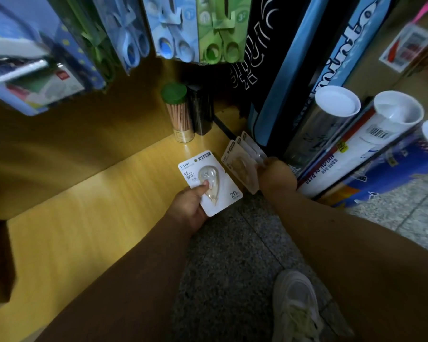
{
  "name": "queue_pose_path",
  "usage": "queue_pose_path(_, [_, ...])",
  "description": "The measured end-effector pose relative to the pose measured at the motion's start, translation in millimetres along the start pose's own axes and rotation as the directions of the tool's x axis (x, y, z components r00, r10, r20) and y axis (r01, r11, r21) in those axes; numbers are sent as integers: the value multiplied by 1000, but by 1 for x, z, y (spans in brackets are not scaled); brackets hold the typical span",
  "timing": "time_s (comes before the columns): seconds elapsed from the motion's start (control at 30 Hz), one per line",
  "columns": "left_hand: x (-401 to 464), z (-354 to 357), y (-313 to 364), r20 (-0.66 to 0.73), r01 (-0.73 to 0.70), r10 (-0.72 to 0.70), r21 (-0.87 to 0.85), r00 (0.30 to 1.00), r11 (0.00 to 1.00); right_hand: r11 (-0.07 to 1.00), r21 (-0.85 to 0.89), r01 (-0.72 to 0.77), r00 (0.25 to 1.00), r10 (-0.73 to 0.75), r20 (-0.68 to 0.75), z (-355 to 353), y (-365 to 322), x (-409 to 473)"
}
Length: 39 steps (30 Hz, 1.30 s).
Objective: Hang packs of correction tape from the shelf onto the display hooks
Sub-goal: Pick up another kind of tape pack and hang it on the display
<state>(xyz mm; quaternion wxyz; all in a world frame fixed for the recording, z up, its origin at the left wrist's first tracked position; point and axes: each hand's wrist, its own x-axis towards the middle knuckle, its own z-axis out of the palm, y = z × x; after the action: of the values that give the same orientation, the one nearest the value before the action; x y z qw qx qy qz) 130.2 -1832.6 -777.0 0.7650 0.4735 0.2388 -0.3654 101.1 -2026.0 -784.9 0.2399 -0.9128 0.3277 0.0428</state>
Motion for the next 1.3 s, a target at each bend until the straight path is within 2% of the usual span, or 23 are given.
queue_pose_path(0.23, [11, -17, -9, 5, -15, 14, 40, 1000, 999, 994, -90, -61, 998, 61, -8, 6, -8, 3])
queue_pose_path(0.43, [12, -28, -9, -11, -58, 58, 0, 998, 998, 994, -54, 99, 989, -105, -105, 14, -13, -9])
queue_pose_path(0.5, [13, -33, -9, -32, -63, 62, -25, 998, 998, 988, 25, 151, 975, -145, -166, 10, -16, -13])
queue_pose_path(0.6, [11, -34, -6, -43, -43, 39, -91, 998, 995, 950, 260, 175, 970, -121, -210, 4, -23, -22])
queue_pose_path(0.73, [3, -24, 0, 68, 15, -2, -182, 998, 983, 806, 583, 96, 995, -77, -57, 4, -33, -35])
queue_pose_path(0.87, [-7, -10, 10, 170, 71, -31, -234, 985, 970, 739, 673, 36, 995, -90, 47, 6, -38, -50])
queue_pose_path(0.97, [-11, 0, 13, 147, -20, 40, -135, 988, 991, 691, 723, -8, 992, -88, 95, 5, -42, -55])
queue_pose_path(1.03, [-9, 3, 13, 92, -72, 79, -75, 993, 995, 685, 728, -3, 991, -95, 93, 5, -42, -55])
queue_pose_path(1.1, [-8, 4, 15, 68, -85, 88, -54, 994, 995, 731, 682, 25, 996, -80, 49, 5, -38, -52])
queue_pose_path(1.23, [-8, 1, 16, 71, -71, 75, -56, 995, 996, 890, 442, 112, 989, -57, -134, -2, -23, -42])
queue_pose_path(1.3, [-5, -3, 15, 73, -65, 70, -71, 995, 995, 932, 353, 86, 983, -21, -182, -9, -16, -36])
